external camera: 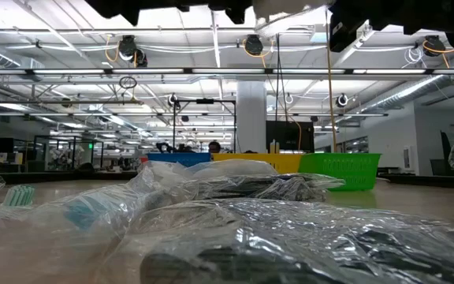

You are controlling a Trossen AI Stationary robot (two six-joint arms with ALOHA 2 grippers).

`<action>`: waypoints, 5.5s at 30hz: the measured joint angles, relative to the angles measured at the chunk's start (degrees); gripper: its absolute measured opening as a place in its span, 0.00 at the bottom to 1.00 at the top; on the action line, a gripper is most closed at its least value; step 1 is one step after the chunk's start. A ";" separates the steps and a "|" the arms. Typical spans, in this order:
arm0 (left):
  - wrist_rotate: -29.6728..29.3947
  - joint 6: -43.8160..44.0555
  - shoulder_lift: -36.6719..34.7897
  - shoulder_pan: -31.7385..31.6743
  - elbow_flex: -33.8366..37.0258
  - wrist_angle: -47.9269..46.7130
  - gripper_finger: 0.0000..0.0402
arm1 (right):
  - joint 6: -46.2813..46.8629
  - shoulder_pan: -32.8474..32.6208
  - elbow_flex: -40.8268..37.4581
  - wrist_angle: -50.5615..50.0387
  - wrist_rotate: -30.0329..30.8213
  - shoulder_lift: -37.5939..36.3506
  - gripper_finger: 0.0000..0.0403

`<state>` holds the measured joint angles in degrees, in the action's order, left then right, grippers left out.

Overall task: Pick & Place Travel size toiletries
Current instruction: Put the top right vanity pack into the blue basket, then put the right vanity pack into the blue basket

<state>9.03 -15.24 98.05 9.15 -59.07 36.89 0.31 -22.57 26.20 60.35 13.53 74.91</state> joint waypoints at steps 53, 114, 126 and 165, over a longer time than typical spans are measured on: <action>-20.99 40.84 -19.20 -23.80 26.38 -17.15 0.67 | -0.90 -3.02 -0.07 -9.20 13.41 -2.38 0.63; -16.32 27.96 -20.49 -11.80 11.80 -29.89 0.80 | 2.80 0.33 23.24 -53.60 7.00 13.01 0.00; -13.91 44.29 -15.81 -7.86 11.80 -17.89 0.80 | -2.93 -4.94 23.21 -56.29 42.86 10.49 0.00; -12.18 35.62 -11.90 -9.70 11.85 -3.98 0.00 | 5.43 -4.96 23.26 -55.99 30.97 10.35 0.14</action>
<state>-3.15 20.38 86.15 -0.56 -47.22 32.92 5.74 -27.53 49.45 4.36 44.50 85.26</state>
